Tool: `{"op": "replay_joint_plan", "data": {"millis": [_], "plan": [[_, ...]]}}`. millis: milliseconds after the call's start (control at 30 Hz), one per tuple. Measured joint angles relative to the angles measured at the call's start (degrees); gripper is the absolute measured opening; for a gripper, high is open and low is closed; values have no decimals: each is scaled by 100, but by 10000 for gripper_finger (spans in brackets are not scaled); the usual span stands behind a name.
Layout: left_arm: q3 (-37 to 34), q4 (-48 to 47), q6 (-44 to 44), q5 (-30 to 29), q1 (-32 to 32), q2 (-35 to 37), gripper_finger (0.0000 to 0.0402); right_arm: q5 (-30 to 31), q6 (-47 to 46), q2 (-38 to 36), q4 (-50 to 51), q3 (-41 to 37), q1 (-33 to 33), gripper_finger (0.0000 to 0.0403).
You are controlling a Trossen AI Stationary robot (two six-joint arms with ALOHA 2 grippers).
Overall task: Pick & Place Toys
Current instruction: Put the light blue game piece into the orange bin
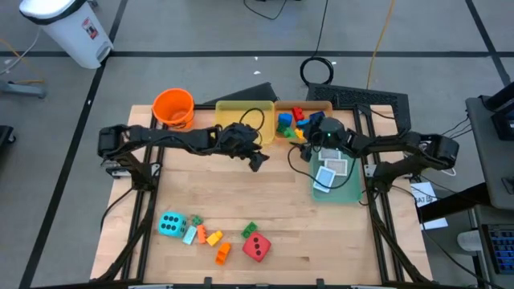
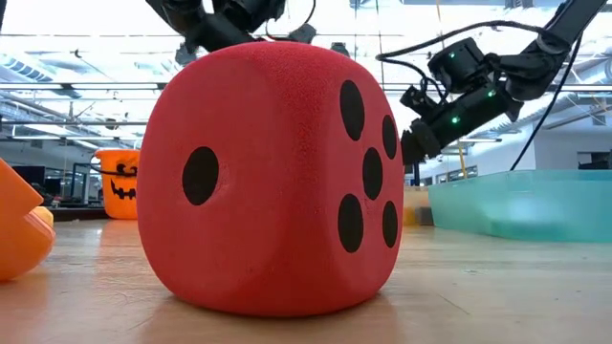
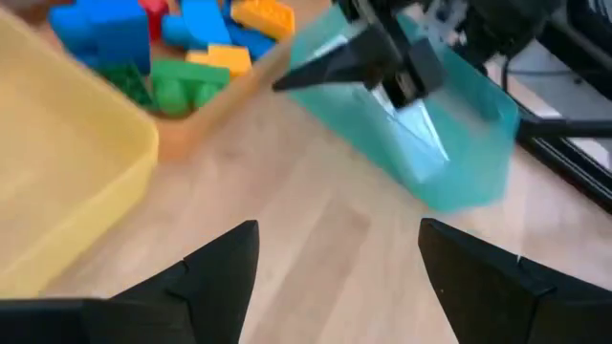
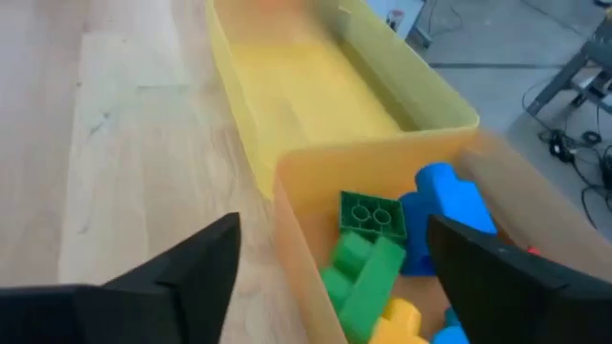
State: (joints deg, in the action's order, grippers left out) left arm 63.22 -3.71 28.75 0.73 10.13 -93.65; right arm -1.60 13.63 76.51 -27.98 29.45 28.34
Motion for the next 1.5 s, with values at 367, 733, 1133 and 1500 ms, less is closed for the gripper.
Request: {"op": "replay_joint_plan", "data": {"millis": [367,733,1133,1500], "plan": [[9,-4582,2896,-1287,-1392,1382,294,0,-226,-500,276,1,-125,333],[-11,-5368,7316,-670,-4155,1409,294,-12,-394,-494,297,2,-182,324],[-11,-4757,11247,-116,-6468,866,294,-20,-381,-494,298,2,-184,324],[-13,-5678,10994,-94,-6584,-173,294,-22,-389,-494,295,2,-184,324]]}}
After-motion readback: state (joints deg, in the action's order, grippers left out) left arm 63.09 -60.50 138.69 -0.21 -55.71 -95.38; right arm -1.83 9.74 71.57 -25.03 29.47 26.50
